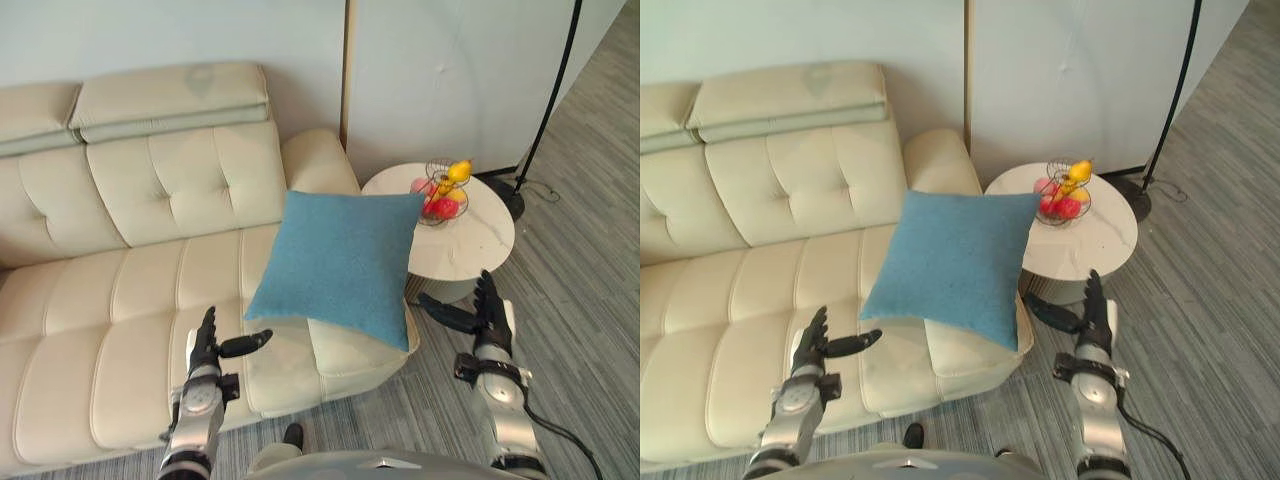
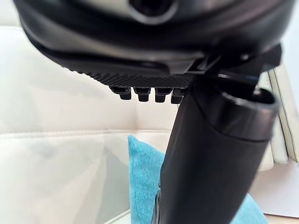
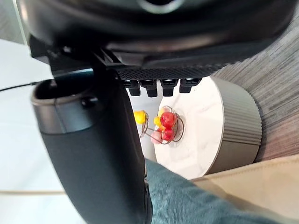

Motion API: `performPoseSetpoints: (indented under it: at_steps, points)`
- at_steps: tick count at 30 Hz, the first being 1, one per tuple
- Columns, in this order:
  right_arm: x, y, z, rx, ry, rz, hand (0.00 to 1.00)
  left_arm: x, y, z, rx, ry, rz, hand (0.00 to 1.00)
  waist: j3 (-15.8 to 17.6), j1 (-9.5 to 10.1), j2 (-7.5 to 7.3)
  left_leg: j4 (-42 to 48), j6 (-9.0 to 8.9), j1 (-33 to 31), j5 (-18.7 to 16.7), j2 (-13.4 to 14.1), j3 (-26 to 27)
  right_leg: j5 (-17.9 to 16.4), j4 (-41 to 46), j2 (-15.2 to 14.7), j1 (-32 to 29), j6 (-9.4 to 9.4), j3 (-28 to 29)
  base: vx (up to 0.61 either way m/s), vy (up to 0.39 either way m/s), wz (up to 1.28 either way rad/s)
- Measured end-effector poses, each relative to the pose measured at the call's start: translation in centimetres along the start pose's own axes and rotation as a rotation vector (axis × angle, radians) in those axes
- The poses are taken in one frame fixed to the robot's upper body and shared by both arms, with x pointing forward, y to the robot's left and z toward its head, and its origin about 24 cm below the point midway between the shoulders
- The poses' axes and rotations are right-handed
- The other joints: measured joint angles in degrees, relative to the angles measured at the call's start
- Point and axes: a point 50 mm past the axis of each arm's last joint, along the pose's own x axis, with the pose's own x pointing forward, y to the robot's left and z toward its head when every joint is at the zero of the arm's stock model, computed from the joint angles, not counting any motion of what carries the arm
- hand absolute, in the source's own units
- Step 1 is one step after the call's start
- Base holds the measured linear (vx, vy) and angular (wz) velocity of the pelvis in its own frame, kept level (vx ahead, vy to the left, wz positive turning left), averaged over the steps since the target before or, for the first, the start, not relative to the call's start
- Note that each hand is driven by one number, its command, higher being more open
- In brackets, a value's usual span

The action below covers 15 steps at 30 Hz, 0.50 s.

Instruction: Pick up cushions and gather them together orderly.

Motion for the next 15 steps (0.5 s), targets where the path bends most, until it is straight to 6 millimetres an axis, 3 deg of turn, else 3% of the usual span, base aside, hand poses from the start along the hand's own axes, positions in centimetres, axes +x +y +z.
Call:
performPoseSetpoints:
  at_steps: [4, 8, 13, 14, 15]
  points:
    - [1.4, 2.4, 2.6, 0.011, -0.089, 0.07, 1.0, 1.4, -2.1, 3.8, -0.038, -0.105, -0.041, 1.0, 2.8, 0.43, -0.59, 1.5, -0.05, -4.0, 0.2, 0.2, 0.3, 0.9, 0.7, 0.4, -3.8, -0.7, 0.7, -0.07, 0.015, -0.07]
    - [2.0, 3.4, 3.7, 0.004, -0.12, 0.081, 1.0, 2.1, -3.3, 6.8, -0.084, -0.185, -0.054, 1.0, 4.9, 1.29, -1.05, 2.2, 0.05, -7.5, 0.7, 0.5, 1.3, 1.6, 1.7, 0.6, -8.1, -0.78, 1.9, -0.09, 0.019, -0.15]
    - [2.8, 5.7, 5.1, 0.007, -0.154, 0.125, 1.0, 2.9, -5.7, 12.4, -0.157, -0.315, -0.104, 1.0, 9.3, 1.87, -1.5, 5.1, -0.01, -12.4, 0.8, 0.6, 1.6, 1.8, 4.6, 0.7, -13.2, -0.95, 2.7, -0.08, 0.006, -0.06]
    - [3.1, 6.4, 5.9, 0.012, -0.173, 0.135, 0.0, 3.1, -6.3, 13.9, -0.162, -0.346, -0.12, 0.0, 10.3, 2.07, -1.49, 5.6, -0.17, -13.5, 0.9, 0.8, 1.6, 2.0, 5.0, 0.9, -14.4, -1.11, 2.7, -0.07, -0.004, -0.06]
    - [3.2, 6.7, 6.2, 0.014, -0.181, 0.141, 0.0, 3.2, -6.5, 14.6, -0.16, -0.358, -0.126, 0.0, 10.8, 2.21, -1.52, 5.8, -0.28, -14.0, 0.9, 1.0, 1.6, 2.2, 5.0, 1.0, -14.8, -1.18, 2.8, -0.09, -0.013, -0.06]
